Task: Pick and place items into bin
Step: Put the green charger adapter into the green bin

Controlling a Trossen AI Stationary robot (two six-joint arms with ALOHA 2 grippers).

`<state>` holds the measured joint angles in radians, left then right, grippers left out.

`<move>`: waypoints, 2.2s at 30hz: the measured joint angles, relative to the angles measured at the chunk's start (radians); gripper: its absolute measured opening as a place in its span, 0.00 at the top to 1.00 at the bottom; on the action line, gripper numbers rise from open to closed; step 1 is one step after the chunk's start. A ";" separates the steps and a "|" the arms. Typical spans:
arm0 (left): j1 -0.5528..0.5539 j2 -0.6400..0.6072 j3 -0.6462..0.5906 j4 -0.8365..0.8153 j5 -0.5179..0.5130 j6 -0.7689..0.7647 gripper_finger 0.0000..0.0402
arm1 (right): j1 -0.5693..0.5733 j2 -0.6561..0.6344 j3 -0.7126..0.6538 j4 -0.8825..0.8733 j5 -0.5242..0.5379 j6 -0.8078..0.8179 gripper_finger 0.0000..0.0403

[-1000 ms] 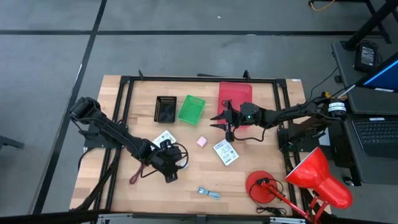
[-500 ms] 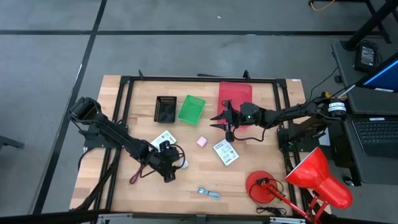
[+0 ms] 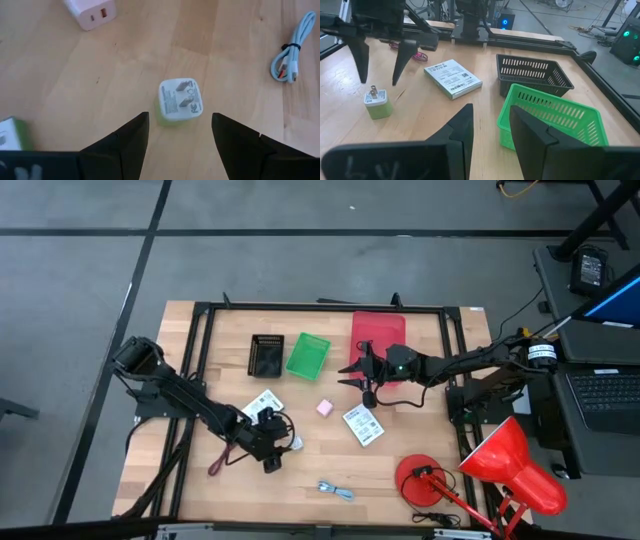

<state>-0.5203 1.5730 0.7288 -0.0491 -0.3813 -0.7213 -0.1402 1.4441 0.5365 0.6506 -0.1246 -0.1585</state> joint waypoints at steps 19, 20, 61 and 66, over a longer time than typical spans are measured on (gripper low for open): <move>0.047 0.191 0.006 0.245 0.040 0.051 0.47 | 0.000 0.000 0.000 0.000 0.000 0.020 0.73; 0.047 0.191 0.006 0.248 0.028 0.051 0.47 | 0.000 0.000 0.000 0.000 0.000 0.020 0.73; 0.068 0.075 0.004 0.166 -0.021 0.368 0.65 | 0.000 0.001 0.000 -0.014 0.001 0.019 0.73; 0.068 -0.072 0.005 0.042 -0.072 0.407 0.65 | 0.000 0.001 0.000 -0.020 0.001 0.019 0.73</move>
<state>-0.4526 1.5012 0.7334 -0.0067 -0.4534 -0.3139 -0.1399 1.4448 0.5362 0.6308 -0.1238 -0.1390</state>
